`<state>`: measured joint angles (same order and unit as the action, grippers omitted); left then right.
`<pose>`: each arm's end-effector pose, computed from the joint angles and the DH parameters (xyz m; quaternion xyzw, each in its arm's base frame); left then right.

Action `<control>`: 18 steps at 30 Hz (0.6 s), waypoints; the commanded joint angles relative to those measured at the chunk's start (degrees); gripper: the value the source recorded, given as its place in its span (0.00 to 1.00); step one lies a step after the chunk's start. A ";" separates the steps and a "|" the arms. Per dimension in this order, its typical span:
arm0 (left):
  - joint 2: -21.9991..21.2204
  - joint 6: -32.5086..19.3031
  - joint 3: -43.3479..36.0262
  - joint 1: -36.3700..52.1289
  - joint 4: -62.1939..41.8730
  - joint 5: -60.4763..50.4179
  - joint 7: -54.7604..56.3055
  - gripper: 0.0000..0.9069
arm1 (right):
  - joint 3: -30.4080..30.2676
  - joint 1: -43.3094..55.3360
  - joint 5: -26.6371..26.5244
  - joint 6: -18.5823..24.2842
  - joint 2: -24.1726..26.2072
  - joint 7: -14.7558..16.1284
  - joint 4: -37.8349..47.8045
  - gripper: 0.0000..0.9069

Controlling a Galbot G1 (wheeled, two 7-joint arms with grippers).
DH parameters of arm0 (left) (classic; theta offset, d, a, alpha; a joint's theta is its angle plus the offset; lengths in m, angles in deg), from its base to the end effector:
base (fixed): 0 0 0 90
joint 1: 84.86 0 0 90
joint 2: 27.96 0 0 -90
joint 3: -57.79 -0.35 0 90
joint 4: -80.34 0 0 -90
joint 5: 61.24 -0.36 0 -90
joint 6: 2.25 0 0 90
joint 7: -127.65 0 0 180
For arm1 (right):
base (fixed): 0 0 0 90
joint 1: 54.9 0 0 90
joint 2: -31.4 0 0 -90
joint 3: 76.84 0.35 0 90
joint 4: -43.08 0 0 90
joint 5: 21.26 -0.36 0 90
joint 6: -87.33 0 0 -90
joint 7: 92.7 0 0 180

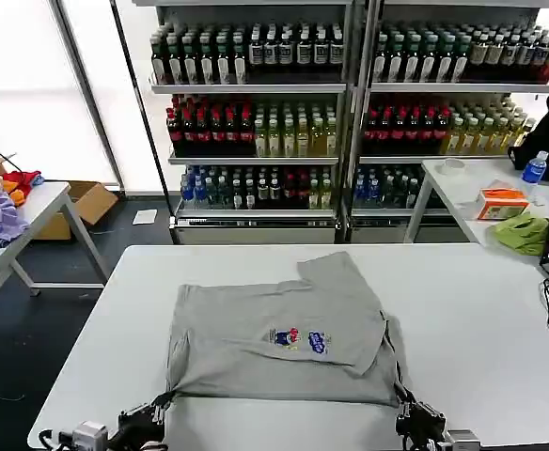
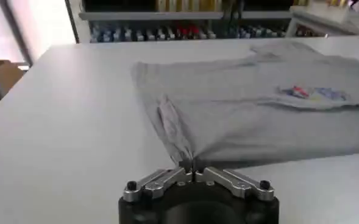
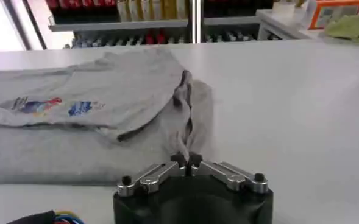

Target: Fold and organize the clothes.

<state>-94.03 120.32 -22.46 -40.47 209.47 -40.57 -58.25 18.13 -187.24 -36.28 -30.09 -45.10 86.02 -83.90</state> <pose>0.1260 0.0930 -0.2618 -0.1068 -0.9373 -0.0319 0.3301 0.1283 -0.0554 -0.2846 0.0273 -0.9591 -0.0006 0.2817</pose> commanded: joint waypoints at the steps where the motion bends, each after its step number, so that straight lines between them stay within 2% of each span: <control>1: 0.16 0.55 7.55 -9.24 5.42 -4.83 -4.39 1.00 | 0.98 -3.68 1.38 0.36 0.53 2.91 -2.39 1.00; 6: 1.41 0.62 8.22 -7.24 7.46 -3.90 -4.33 1.00 | 4.21 -1.51 0.16 2.14 1.95 6.85 -3.71 1.00; 9: 2.34 0.60 9.38 -5.85 8.19 -3.08 -4.73 1.00 | 6.04 -0.14 -0.71 2.34 2.60 8.18 -5.18 1.00; 14: 4.01 0.61 9.38 -0.15 7.34 -0.32 -4.54 1.00 | 9.12 3.54 -1.04 3.16 4.27 8.66 -5.13 1.00; 18: 6.49 0.57 8.80 4.00 5.91 1.34 -4.94 1.00 | 10.57 8.53 -0.39 1.34 7.23 9.23 -3.61 1.00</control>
<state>-91.06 120.81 -15.10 -43.35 215.44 -41.92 -62.05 24.94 -184.70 -36.48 -28.41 -41.09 93.04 -87.41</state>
